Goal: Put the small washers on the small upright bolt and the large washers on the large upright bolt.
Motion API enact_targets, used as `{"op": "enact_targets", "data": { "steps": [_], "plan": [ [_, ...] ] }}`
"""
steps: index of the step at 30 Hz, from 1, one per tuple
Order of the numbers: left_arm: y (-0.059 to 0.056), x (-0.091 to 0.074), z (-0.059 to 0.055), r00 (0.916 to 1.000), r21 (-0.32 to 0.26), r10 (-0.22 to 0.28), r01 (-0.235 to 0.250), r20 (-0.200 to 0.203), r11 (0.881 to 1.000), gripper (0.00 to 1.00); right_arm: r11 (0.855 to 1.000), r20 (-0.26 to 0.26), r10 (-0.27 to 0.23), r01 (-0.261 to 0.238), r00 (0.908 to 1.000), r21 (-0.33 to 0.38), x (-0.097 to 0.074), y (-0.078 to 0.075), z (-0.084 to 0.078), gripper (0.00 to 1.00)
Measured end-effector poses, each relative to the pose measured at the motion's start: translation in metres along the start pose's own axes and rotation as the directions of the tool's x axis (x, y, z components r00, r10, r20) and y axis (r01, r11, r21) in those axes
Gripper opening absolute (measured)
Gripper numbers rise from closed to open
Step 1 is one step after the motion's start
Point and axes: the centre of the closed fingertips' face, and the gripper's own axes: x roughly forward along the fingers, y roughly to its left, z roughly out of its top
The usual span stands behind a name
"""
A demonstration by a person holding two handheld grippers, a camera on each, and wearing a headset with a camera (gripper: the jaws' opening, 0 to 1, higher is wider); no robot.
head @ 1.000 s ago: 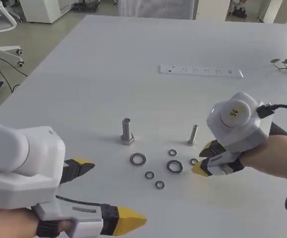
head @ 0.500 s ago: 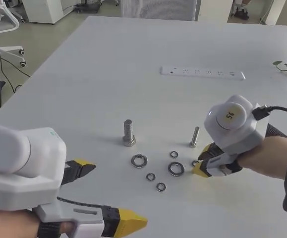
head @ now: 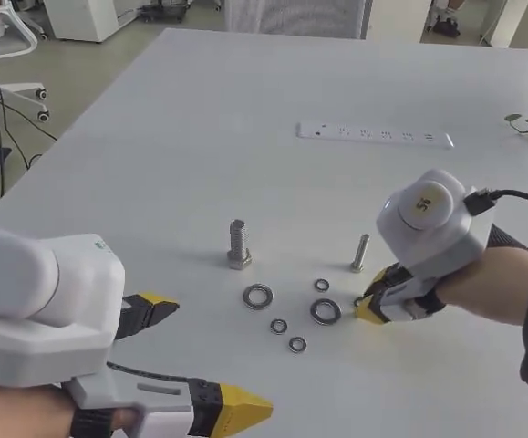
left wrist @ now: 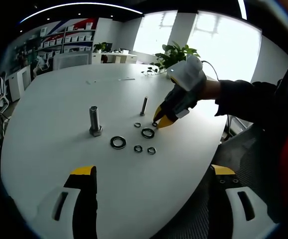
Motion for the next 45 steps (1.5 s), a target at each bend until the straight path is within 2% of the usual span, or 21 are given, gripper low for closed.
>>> {"op": "enact_targets", "data": {
  "steps": [9, 24, 33, 45],
  "plan": [
    [0.000, 0.001, 0.000, 1.0000, 0.000, -0.001, 0.001, -0.003, 1.000, 0.93, 1.000, -0.015, 0.001, -0.001, 0.9999, -0.029, 0.000, -0.001, -0.001, 0.15],
    [0.000, 0.001, -0.001, 1.0000, 0.001, 0.001, -0.001, -0.003, 1.000, 0.93, 0.999, -0.006, -0.003, 0.003, 1.0000, -0.033, -0.002, -0.001, -0.002, 0.14],
    [-0.001, 0.001, -0.001, 1.0000, 0.004, -0.004, 0.004, -0.002, 1.000, 0.93, 1.000, 0.001, -0.014, 0.014, 0.9999, -0.027, -0.016, -0.001, 0.000, 0.14],
    [-0.002, 0.000, 0.001, 1.0000, 0.010, -0.008, 0.008, 0.003, 1.000, 0.93, 0.998, 0.029, -0.046, 0.048, 0.9985, -0.047, -0.043, -0.001, 0.016, 0.14]
  ]
}}
